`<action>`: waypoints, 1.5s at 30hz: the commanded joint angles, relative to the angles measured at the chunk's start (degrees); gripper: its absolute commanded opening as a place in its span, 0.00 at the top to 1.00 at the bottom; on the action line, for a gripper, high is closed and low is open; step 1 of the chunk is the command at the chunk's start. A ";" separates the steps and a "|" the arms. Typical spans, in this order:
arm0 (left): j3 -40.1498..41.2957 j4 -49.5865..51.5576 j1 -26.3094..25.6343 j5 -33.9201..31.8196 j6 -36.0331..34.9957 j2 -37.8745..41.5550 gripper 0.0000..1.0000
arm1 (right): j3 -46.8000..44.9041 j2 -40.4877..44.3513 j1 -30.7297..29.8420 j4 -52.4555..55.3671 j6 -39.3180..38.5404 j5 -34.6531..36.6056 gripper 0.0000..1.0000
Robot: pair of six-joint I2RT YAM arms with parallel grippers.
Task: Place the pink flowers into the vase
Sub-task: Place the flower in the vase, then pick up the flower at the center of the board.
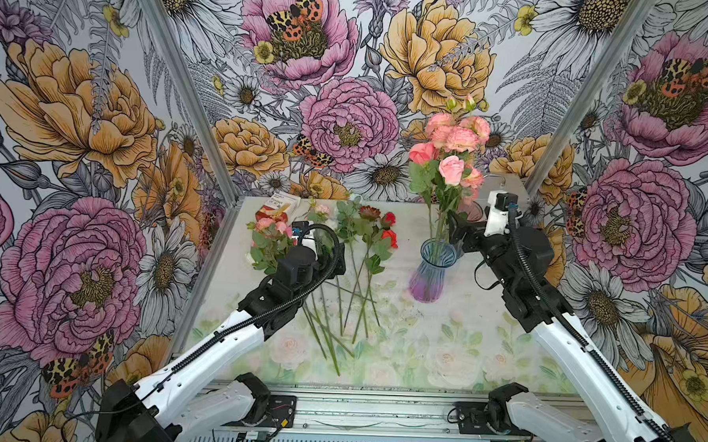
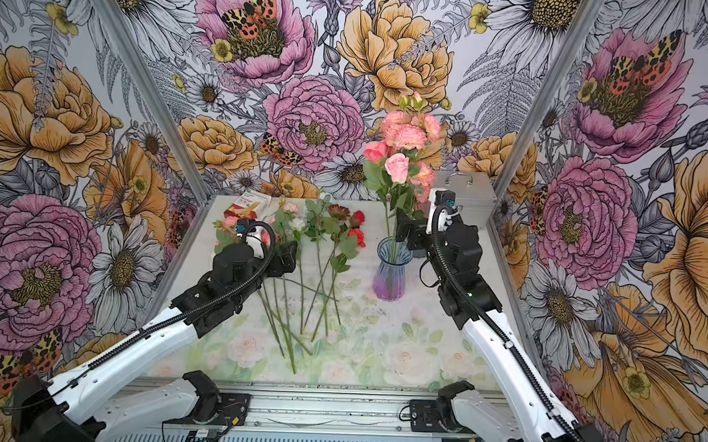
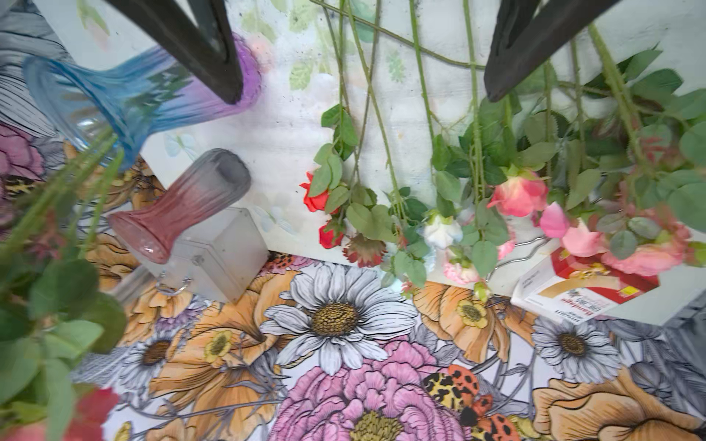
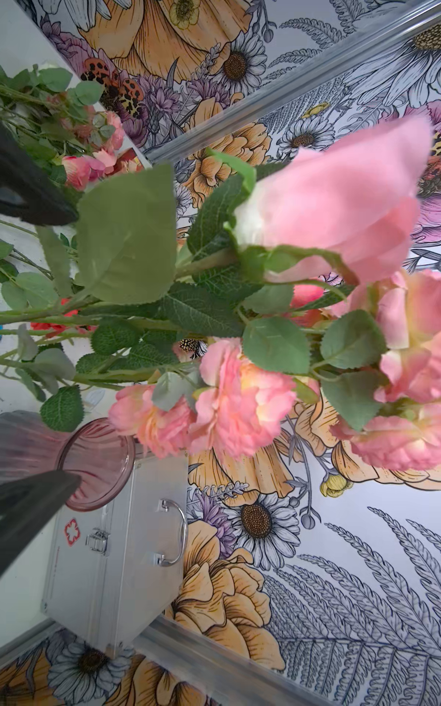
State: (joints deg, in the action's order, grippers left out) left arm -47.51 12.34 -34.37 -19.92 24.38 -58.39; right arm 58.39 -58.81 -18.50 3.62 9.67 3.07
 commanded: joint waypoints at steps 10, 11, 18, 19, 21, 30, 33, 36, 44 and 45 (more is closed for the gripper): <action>-2.55 20.09 19.47 16.25 16.54 -4.13 0.01 | 1.52 4.05 -0.38 8.37 2.29 -1.40 0.01; -2.26 21.03 21.65 18.95 17.70 -5.50 0.02 | 1.79 4.49 -0.77 9.61 2.78 -2.49 0.01; 0.74 21.85 25.49 20.99 21.16 -10.43 0.02 | 1.00 6.32 -11.55 12.89 -2.31 -2.03 0.01; 0.80 21.91 25.61 20.64 21.55 -10.87 0.02 | 0.78 6.35 -12.38 12.82 -2.82 -3.27 0.01; 0.53 22.18 25.83 20.54 22.02 -11.95 0.02 | 0.75 5.63 -14.33 12.75 -3.28 -6.06 0.01; -3.24 22.33 25.59 22.85 19.50 -19.82 0.04 | 8.46 -10.34 -23.51 11.45 -7.30 -7.38 0.00; -5.48 22.28 24.51 24.43 17.95 -23.52 0.11 | 14.32 -17.66 -23.51 11.15 -6.63 -8.01 0.01; -8.20 22.34 22.01 23.28 16.09 -26.73 0.12 | 19.84 -23.94 -22.87 11.13 -5.48 -8.29 0.01; -12.18 22.29 20.05 20.87 13.56 -35.47 0.36 | 23.02 -26.90 -20.64 11.08 -2.11 -8.03 0.01; -11.92 22.29 20.04 20.14 13.34 -35.56 0.36 | 22.51 -26.15 -20.40 11.10 -2.15 -7.85 0.01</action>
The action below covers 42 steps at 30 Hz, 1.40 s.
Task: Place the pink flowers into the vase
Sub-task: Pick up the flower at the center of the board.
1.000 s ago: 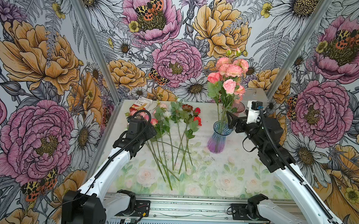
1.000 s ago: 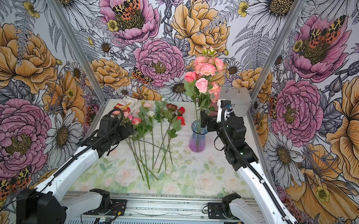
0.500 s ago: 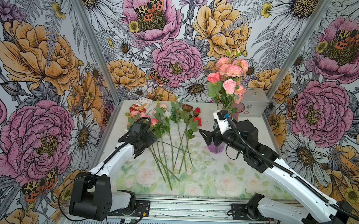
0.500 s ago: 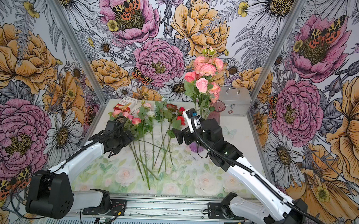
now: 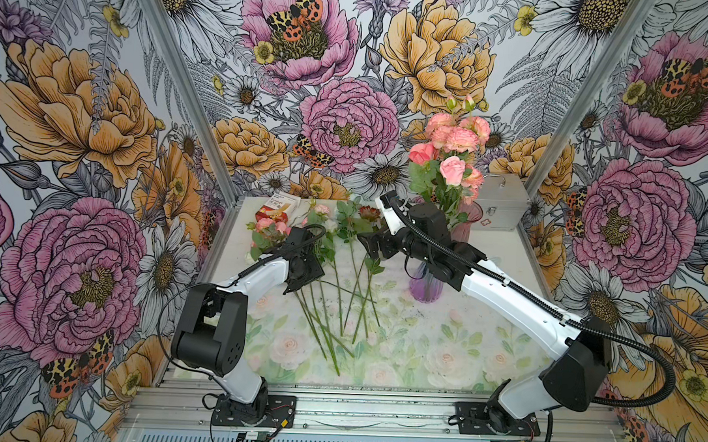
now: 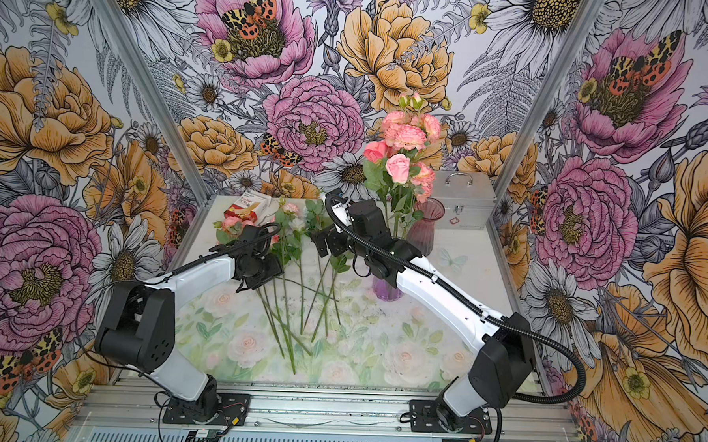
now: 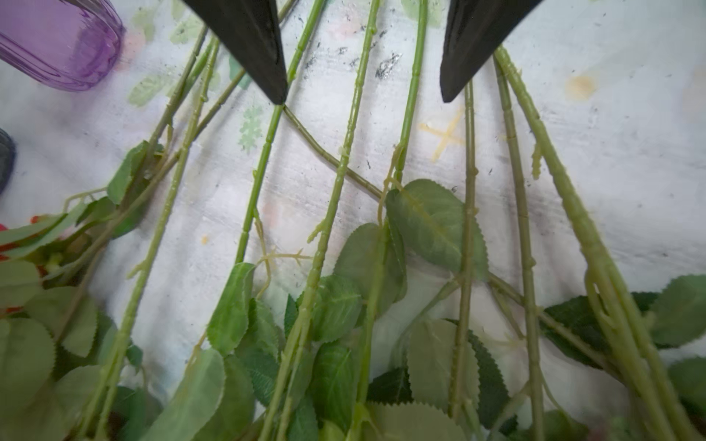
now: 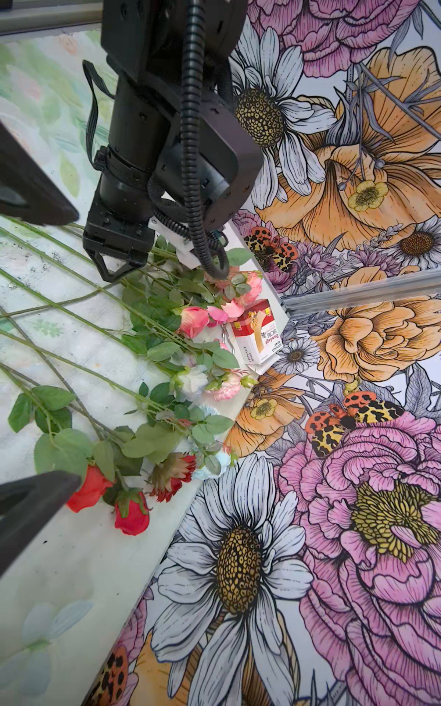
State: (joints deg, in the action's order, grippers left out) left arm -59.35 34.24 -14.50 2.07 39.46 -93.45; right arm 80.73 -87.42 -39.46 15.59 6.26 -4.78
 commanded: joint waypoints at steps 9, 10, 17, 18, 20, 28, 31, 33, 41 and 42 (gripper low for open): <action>-2.33 0.21 -1.61 -3.41 -2.16 -5.30 0.42 | -2.51 6.12 2.46 -1.18 2.25 -1.27 0.01; -2.63 0.24 -1.82 -3.78 -2.03 -6.11 0.45 | -2.51 6.12 2.38 -1.27 2.34 -1.44 0.01; -1.26 -1.18 -0.86 -3.83 -1.30 -7.35 0.51 | -4.61 8.40 2.55 -1.25 1.84 -0.84 0.01; -0.92 -1.55 -0.70 -3.85 -1.32 -6.80 0.51 | -4.70 8.40 2.55 -1.26 1.74 -0.94 0.01; -0.25 -2.19 -0.68 -3.70 -1.23 -5.52 0.52 | -4.79 8.25 2.54 -1.27 1.68 -1.18 0.01; 2.79 -5.85 0.18 -3.48 -1.56 0.01 0.60 | -4.73 7.43 2.55 -1.40 2.14 -2.09 0.01; 3.01 -5.75 1.74 -1.78 -1.41 -2.21 0.61 | -4.79 7.74 2.55 -1.40 2.19 -2.00 0.01; 3.28 -5.83 2.11 -1.63 -1.06 -3.95 0.61 | -4.79 8.04 2.55 -1.40 2.19 -2.07 0.01; 2.57 -6.50 0.99 -2.50 -0.96 -6.97 0.66 | -4.97 9.11 2.55 -1.40 2.43 -2.25 0.01; 2.65 -6.72 0.83 -2.59 -1.05 -6.92 0.66 | -4.97 9.11 2.55 -1.41 2.48 -2.29 0.01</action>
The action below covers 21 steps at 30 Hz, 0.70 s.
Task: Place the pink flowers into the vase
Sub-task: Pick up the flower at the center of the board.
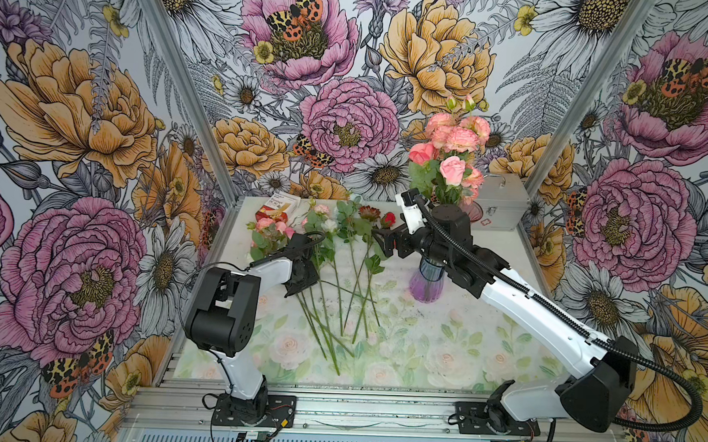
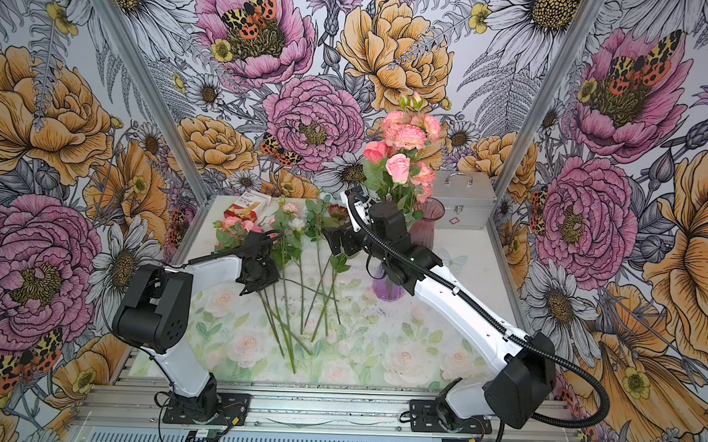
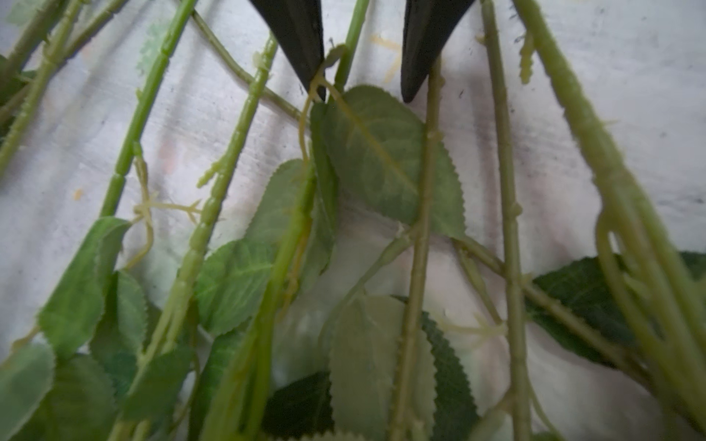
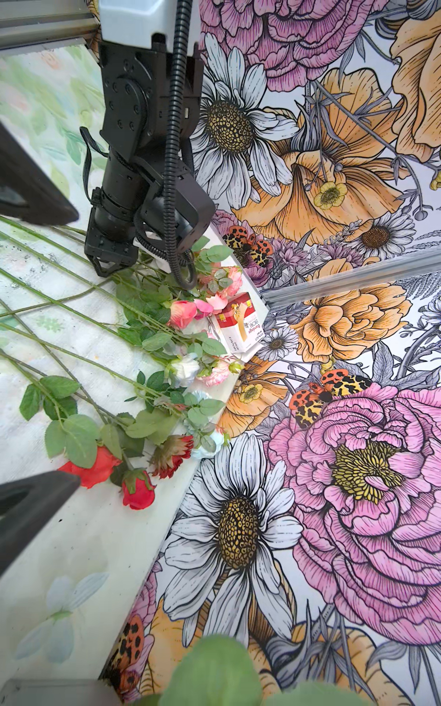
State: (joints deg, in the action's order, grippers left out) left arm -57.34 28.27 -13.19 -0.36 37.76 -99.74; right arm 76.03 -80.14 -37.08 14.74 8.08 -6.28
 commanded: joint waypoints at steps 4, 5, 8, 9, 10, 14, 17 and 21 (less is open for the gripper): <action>0.58 -0.76 -0.74 -1.45 -0.12 -1.08 0.78 | -0.45 1.56 0.17 -0.67 1.32 -0.99 0.01; 0.56 -0.76 -0.72 -1.88 -0.17 -1.47 0.78 | -0.60 1.56 0.17 -0.70 1.48 -1.02 0.01; 0.21 -0.94 -0.91 -2.75 -0.57 -2.30 1.00 | -0.98 1.66 0.17 -1.20 1.82 -1.35 0.01; 0.21 -1.06 -1.10 -3.12 -0.63 -1.94 1.00 | -1.11 1.73 0.17 -1.26 1.92 -1.41 0.01; 0.61 -1.58 -1.55 -3.69 -0.79 -0.98 1.00 | -1.23 1.73 0.11 -1.26 1.92 -1.45 0.01; 3.05 -4.62 -4.49 -8.89 -2.57 8.19 1.00 | -2.00 2.09 -0.01 -1.07 1.83 -2.10 0.01; 3.59 -5.13 -9.48 -19.28 -5.90 16.98 1.00 | -1.91 2.22 -0.18 -1.12 1.89 -3.59 0.01; 10.34 -12.98 -12.97 -25.04 -9.11 31.03 1.00 | -1.45 2.02 -0.45 -1.09 2.84 -4.37 0.00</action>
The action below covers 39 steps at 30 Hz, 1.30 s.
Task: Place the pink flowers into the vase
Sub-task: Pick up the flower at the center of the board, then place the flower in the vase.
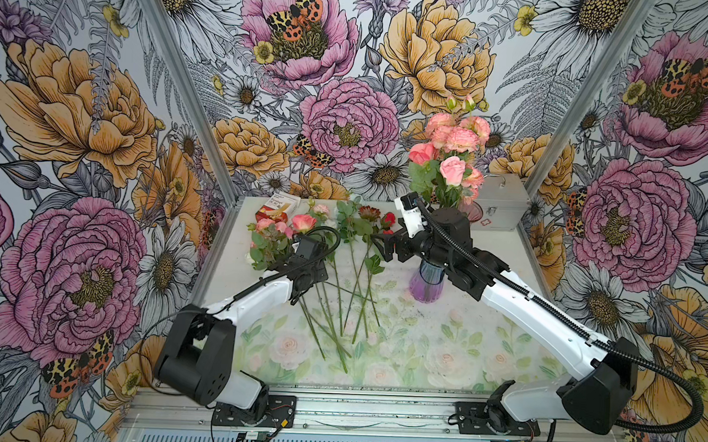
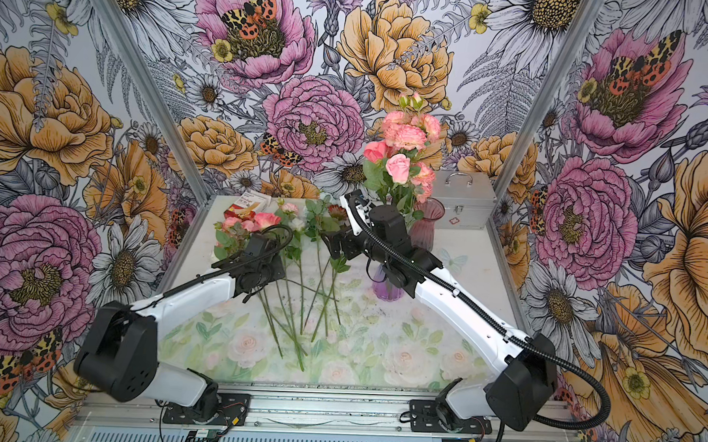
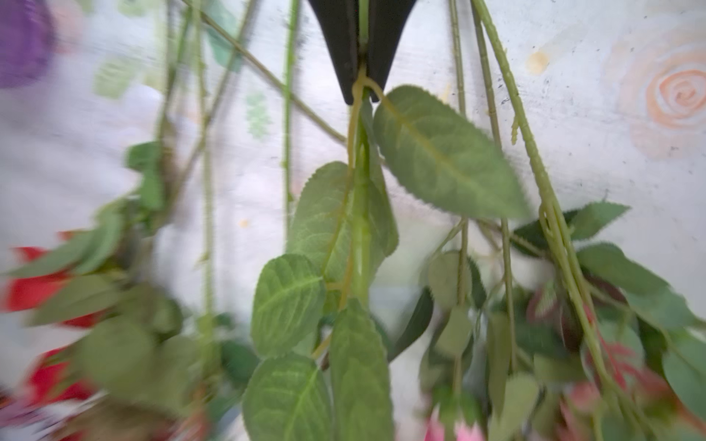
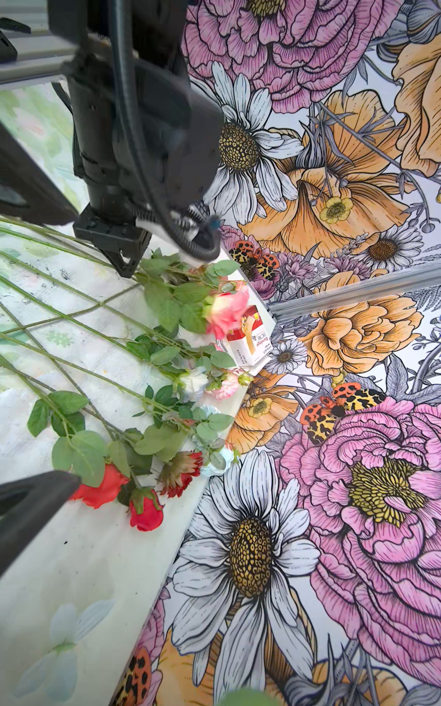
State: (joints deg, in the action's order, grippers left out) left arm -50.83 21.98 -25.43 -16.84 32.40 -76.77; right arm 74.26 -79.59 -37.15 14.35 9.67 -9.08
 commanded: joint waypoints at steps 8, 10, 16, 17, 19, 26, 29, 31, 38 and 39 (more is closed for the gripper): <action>18.70 -25.06 -1.11 0.46 -9.60 29.90 1.00 | 0.54 1.63 -1.30 -0.66 1.86 -5.43 0.03; 18.15 -25.77 -1.71 0.99 -10.25 29.76 1.00 | 0.60 1.33 -1.99 -0.64 1.75 -7.77 0.05; 15.48 -30.48 -1.40 2.33 -11.54 31.03 1.00 | -1.58 0.16 -5.35 -0.59 1.29 -13.45 0.16; 14.27 -30.50 -0.88 3.53 -11.72 30.69 1.00 | -1.95 -0.14 -5.92 -0.64 1.23 -13.79 0.18; 12.02 -30.38 -0.09 7.42 -11.54 29.98 1.00 | -2.10 -1.05 -6.51 -0.72 1.58 -14.33 0.23; 8.52 -31.95 -0.74 12.75 -8.22 30.45 1.00 | -0.34 -4.27 -7.94 -0.80 2.97 -16.74 0.36; 8.31 -32.93 -1.81 13.72 -7.18 30.20 1.00 | 1.82 -5.94 -7.95 -0.81 3.90 -18.27 0.38; 8.32 -33.29 -2.83 13.31 -7.24 29.78 1.00 | 3.22 -6.59 -9.85 -0.82 4.13 -18.45 0.39; 8.47 -34.70 -4.79 13.48 -6.74 28.01 1.00 | 7.45 -8.45 -10.29 -0.80 5.11 -18.32 0.42; 8.47 -34.85 -5.05 13.42 -6.69 27.74 1.00 | 8.09 -8.85 -10.34 -0.81 5.18 -18.22 0.43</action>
State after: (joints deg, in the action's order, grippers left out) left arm -41.85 -10.57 -29.69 -4.78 24.73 -48.71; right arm 79.24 -87.15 -47.44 14.48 14.02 -26.68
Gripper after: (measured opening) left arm 0.061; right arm 0.577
